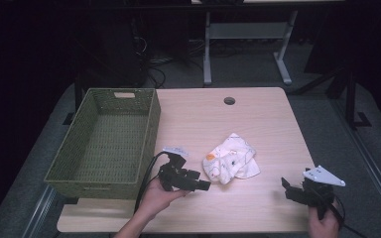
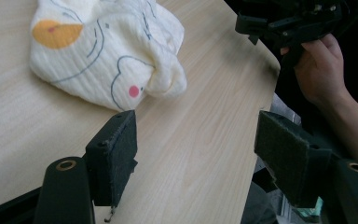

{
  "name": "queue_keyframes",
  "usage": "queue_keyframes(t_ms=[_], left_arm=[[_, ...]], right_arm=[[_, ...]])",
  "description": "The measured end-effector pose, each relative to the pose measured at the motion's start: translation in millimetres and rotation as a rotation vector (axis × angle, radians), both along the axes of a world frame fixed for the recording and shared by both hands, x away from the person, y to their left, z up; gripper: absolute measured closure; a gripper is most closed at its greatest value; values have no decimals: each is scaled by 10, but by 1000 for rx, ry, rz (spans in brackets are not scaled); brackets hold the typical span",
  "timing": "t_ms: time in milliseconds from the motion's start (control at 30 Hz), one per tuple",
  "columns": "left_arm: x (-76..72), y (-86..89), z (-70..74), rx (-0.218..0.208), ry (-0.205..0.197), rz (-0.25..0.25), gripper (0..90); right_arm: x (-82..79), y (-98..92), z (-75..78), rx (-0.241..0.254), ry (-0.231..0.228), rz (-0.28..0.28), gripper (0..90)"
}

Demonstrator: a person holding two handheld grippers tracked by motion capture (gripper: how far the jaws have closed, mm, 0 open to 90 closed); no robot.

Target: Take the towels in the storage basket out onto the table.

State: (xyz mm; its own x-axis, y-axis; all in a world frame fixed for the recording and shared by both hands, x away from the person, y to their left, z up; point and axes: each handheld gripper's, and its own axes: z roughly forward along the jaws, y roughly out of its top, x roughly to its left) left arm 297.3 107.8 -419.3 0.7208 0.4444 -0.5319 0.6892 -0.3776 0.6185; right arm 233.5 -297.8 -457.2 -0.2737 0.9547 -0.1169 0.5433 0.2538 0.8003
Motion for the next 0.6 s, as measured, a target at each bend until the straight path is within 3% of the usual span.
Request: queue_keyframes(t_ms=[300, 467, 600], left_arm=[[-100, 64, -75, 2, -18, 1, 284], [-208, 76, -143, 30, -44, -14, 283], [-237, 68, -182, 1, -11, -35, 276]], right_arm=[[-4, 11, -10, 0, 4, -3, 139], [-9, -2, -19, 2, -1, -3, 139], [-13, -28, -30, 1, -5, 0, 139]])
